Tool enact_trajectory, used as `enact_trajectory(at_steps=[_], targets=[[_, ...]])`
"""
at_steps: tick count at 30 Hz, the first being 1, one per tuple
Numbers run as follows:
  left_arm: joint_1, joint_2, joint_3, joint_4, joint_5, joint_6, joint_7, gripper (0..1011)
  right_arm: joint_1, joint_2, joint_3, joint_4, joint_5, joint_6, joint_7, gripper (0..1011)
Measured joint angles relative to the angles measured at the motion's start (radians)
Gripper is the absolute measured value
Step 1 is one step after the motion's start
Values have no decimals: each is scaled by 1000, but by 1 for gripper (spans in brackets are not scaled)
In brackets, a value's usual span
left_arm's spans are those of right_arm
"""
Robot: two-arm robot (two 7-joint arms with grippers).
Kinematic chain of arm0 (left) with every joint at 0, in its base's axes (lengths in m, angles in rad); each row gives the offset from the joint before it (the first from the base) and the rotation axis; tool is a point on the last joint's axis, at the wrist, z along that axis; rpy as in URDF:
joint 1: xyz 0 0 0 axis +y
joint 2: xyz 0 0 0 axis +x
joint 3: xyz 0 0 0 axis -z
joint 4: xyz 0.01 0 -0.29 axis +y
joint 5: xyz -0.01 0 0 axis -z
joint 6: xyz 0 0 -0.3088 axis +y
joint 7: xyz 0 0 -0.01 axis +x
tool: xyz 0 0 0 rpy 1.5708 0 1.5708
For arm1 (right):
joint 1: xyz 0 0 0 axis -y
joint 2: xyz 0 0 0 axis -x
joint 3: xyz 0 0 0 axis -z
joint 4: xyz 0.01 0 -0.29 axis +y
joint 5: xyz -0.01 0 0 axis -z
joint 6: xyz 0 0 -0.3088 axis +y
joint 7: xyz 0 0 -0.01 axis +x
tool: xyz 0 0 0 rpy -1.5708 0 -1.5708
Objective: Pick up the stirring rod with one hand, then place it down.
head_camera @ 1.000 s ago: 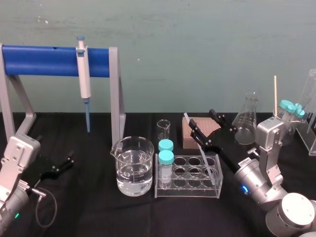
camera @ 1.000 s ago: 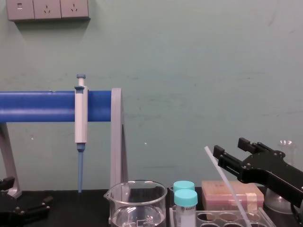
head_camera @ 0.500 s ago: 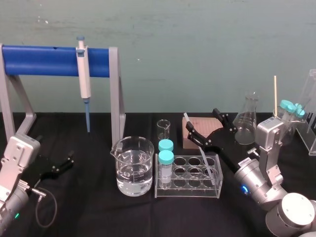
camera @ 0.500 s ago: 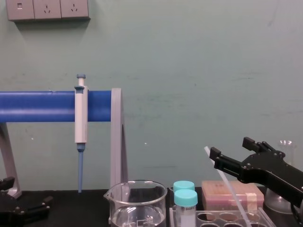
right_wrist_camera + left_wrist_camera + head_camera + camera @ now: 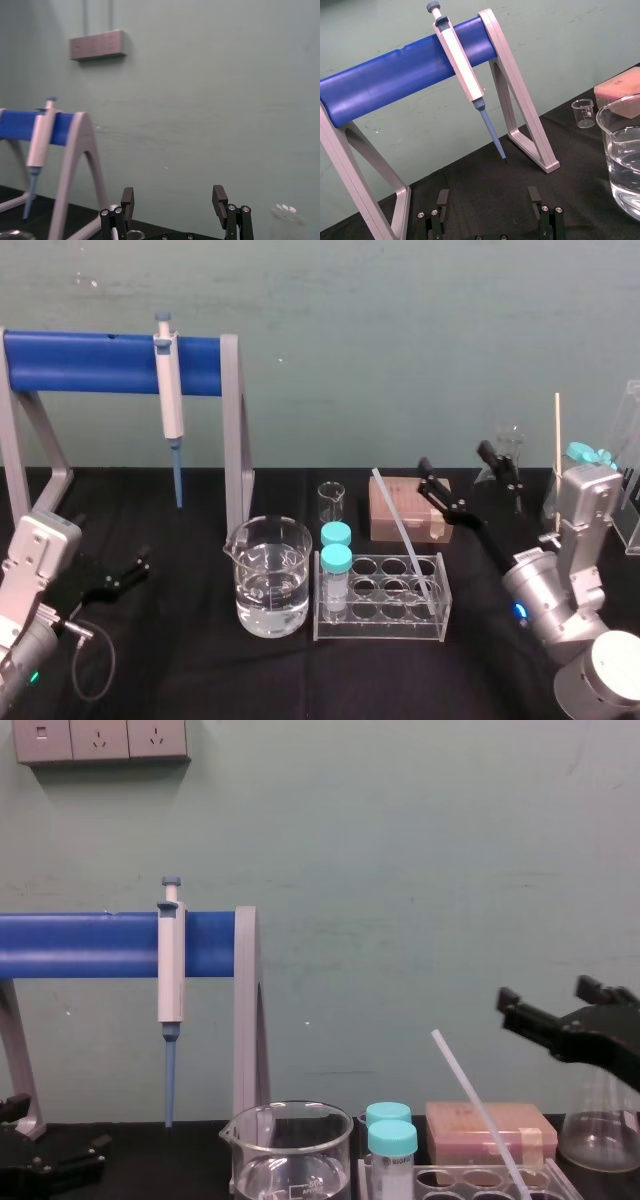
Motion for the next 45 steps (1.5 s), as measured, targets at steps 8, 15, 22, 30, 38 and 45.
enact_trajectory(at_steps=[8, 15, 22, 30, 38, 45], targets=[[0, 0, 0, 0, 0, 0, 0, 1000, -76, 5, 47, -100, -2, 138, -63, 1000], [0, 0, 0, 0, 0, 0, 0, 1000, -130, 16, 61, -143, -7, 252, -86, 1000], [0, 0, 0, 0, 0, 0, 0, 1000, -139, 17, 63, -149, -8, 267, -89, 1000], [0, 0, 0, 0, 0, 0, 0, 1000, -136, 16, 63, -148, -8, 261, -89, 1000], [0, 0, 0, 0, 0, 0, 0, 1000, -134, 16, 62, -146, -8, 259, -88, 1000], [0, 0, 0, 0, 0, 0, 0, 1000, -134, 16, 61, -146, -8, 257, -88, 1000]])
